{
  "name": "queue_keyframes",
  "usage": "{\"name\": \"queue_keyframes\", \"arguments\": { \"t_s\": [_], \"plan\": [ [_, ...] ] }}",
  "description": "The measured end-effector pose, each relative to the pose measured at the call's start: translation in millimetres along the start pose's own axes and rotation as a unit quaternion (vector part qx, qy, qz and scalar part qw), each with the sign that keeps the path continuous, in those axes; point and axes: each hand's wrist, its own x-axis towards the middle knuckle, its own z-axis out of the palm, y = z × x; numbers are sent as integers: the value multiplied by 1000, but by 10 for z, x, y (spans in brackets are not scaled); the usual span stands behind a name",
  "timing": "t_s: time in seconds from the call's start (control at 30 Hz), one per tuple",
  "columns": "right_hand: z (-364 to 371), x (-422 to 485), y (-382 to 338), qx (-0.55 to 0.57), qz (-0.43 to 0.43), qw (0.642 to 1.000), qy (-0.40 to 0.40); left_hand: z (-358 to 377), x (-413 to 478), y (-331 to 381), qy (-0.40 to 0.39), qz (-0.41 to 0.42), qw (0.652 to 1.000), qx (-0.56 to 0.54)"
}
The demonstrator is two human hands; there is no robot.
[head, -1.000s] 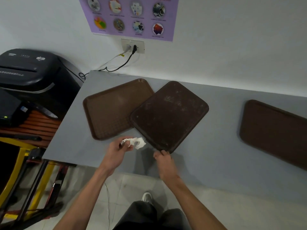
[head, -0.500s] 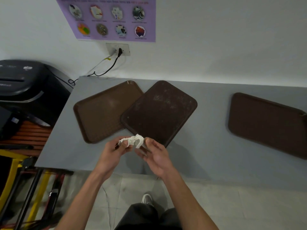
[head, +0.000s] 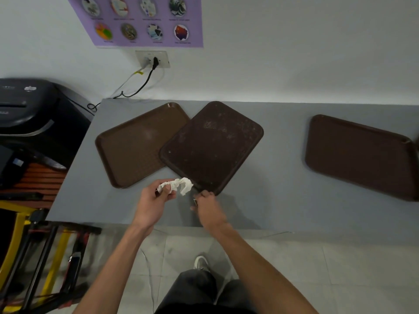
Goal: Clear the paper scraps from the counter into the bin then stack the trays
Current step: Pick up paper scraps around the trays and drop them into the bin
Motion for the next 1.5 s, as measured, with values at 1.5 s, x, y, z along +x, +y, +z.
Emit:
{"name": "queue_keyframes", "arguments": {
  "t_s": [1.5],
  "plan": [
    [-2389,-5201,3766,503,293,589,561,5647,-2771,158,-448,79,882,120]
  ]
}}
